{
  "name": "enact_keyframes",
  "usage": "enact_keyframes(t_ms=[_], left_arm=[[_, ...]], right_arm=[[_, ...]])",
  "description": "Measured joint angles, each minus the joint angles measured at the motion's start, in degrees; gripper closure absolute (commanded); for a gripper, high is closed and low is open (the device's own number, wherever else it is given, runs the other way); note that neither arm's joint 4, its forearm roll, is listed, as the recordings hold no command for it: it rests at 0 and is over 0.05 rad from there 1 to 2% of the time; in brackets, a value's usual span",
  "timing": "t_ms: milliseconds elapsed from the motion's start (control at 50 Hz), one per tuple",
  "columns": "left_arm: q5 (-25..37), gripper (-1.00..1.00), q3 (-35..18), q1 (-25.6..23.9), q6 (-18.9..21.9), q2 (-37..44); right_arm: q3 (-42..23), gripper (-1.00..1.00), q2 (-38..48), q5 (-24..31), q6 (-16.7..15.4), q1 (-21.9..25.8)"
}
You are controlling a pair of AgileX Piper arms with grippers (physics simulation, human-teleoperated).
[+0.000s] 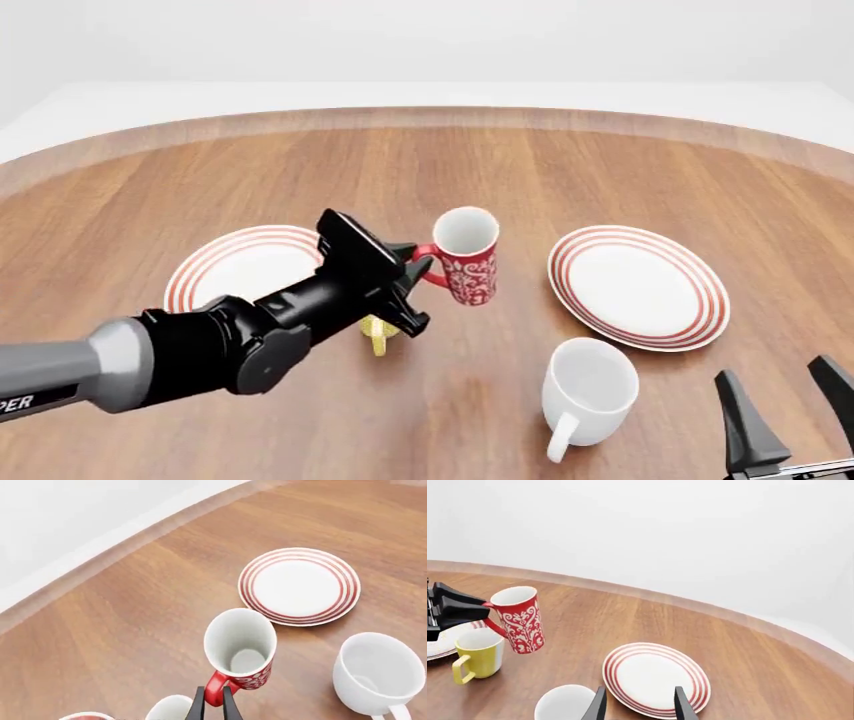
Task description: Put the red mug on the left plate.
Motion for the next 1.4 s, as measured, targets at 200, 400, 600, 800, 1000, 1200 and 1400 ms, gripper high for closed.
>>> enact_keyframes(t_ms=[200,400,600,800,1000,1200,1400], left_arm=[[-0.48,1.00,0.75,4.32,0.85,-3.87],[-2.13,1.00,2.12,8.92,1.39,-6.55],[-4.34,1.00,3.95,14.86,1.42,-9.40],[-7.17,1.00,7.30,20.96,1.09,-12.35],[-10.80,1.00,11.49,26.10,1.42,-14.50],[-14.08,1.00,15.64,30.30,0.88,-15.86],[-16.97,1.00,18.34,32.95,0.75,-15.08]], right_arm=[[0.00,-1.00,0.00,-0.04,-0.17,0.11],[0.00,-1.00,0.00,-0.07,-0.42,0.17],[0.00,-1.00,0.00,-0.06,-0.59,0.21],[0.00,-1.00,0.00,-0.05,-0.69,0.22],[0.00,-1.00,0.00,-0.05,-0.77,0.26],[0.00,-1.00,0.00,-0.03,-0.79,0.27],[0.00,-1.00,0.00,-0.05,-0.84,0.29]])
